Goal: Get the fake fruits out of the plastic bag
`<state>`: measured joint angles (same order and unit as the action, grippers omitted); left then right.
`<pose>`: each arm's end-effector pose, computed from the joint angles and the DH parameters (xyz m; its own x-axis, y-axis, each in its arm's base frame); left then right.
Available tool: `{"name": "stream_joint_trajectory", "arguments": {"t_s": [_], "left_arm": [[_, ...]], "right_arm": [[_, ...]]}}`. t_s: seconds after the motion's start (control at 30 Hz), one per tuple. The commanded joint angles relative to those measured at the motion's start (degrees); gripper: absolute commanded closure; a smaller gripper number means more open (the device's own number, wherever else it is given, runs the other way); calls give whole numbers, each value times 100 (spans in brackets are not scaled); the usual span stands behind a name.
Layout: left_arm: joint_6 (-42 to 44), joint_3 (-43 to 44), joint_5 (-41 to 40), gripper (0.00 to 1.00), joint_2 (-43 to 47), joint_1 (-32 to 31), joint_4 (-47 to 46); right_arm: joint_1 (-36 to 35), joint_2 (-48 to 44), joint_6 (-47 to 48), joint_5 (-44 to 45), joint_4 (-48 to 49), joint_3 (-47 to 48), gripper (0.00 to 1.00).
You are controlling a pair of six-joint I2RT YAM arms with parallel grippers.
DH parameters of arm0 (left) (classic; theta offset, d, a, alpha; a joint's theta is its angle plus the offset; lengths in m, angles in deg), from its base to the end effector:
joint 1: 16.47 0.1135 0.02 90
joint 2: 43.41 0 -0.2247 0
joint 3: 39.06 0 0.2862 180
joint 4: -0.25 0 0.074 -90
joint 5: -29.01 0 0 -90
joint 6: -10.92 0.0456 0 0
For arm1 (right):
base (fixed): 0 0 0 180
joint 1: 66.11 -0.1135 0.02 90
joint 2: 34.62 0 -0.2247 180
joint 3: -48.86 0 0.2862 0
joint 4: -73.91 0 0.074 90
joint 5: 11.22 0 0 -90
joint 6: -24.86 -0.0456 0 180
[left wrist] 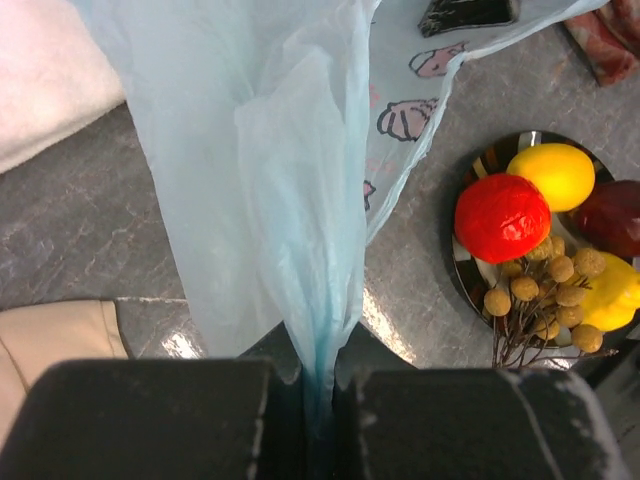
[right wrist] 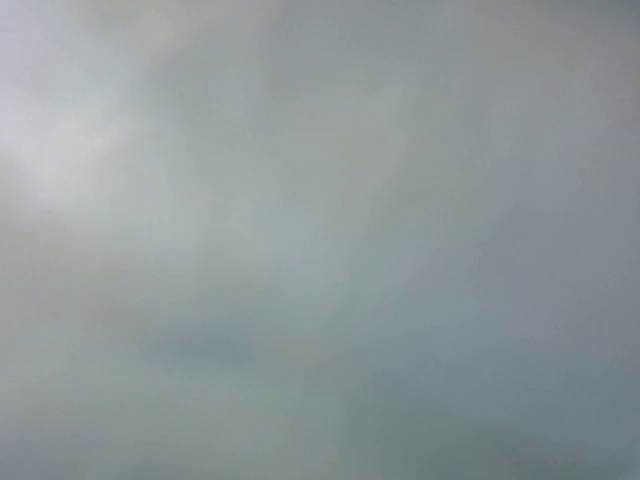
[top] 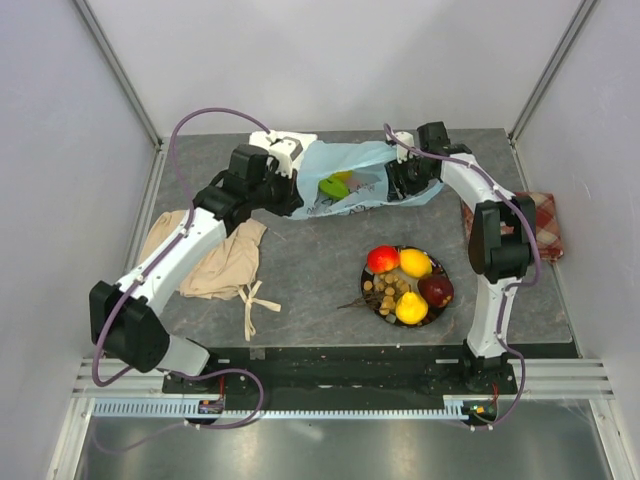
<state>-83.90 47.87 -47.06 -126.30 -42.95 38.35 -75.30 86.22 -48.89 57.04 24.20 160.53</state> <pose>0.3313 -0.1773 0.2904 -0.5509 0.1833 -0.8142 0.5670 0.7981 -0.2040 0.4690 0.0930 0.1612 -0.7169 -0.3793 -0.5849 -0.5603 0.8127 0.1598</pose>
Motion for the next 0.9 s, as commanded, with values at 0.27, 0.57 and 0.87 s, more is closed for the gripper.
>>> {"name": "stream_joint_trajectory", "arguments": {"t_s": [0.27, 0.57, 0.87], "left_arm": [[79, -127, 119, 99, -412, 29, 37], [-326, 366, -206, 98, -526, 29, -209], [-300, 375, -269, 98, -500, 29, -218]], "right_arm": [[-829, -414, 546, -1061, 931, 149, 37], [-1269, 580, 344, -887, 1026, 897, 32], [-1656, 1328, 54, 98, 1880, 1449, 5]]}}
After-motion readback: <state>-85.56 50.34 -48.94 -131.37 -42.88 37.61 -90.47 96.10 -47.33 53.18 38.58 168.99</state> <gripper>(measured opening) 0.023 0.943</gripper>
